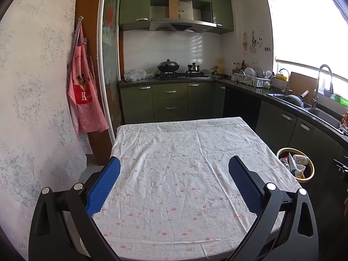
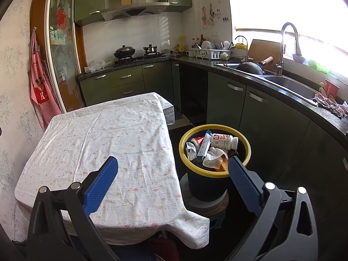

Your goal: Collect trash

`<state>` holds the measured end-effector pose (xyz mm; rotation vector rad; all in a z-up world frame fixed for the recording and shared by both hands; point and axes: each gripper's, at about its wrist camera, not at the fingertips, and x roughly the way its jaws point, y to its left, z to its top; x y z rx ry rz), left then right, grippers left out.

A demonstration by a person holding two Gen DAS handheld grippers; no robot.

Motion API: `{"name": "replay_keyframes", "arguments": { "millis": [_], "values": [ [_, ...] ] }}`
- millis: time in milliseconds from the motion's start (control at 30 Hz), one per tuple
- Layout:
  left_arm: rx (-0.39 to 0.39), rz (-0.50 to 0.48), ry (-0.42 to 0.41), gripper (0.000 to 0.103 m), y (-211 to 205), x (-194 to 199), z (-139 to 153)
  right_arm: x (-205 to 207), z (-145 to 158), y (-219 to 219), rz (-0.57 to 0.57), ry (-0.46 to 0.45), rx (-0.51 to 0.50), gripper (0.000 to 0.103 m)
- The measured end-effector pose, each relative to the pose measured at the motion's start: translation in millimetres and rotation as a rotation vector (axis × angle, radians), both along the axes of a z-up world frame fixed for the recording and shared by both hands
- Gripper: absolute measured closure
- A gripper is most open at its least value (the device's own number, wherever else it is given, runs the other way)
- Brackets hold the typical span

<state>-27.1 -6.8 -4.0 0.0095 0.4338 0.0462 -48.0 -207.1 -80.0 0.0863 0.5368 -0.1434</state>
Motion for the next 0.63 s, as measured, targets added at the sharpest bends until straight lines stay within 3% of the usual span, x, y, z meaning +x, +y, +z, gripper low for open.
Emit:
{"name": "replay_keyframes", "arguments": {
  "millis": [367,633],
  "values": [
    [0.003,0.013,-0.001,0.005,6.3,11.4,-1.7,3.5,-2.0,1.5,-0.002,0.006,-0.010,0.007],
    [0.020,0.012,0.122,0.005,19.3,81.7,-28.0,68.5,-6.1,21.6,0.105,0.059,-0.007,0.007]
  ]
}}
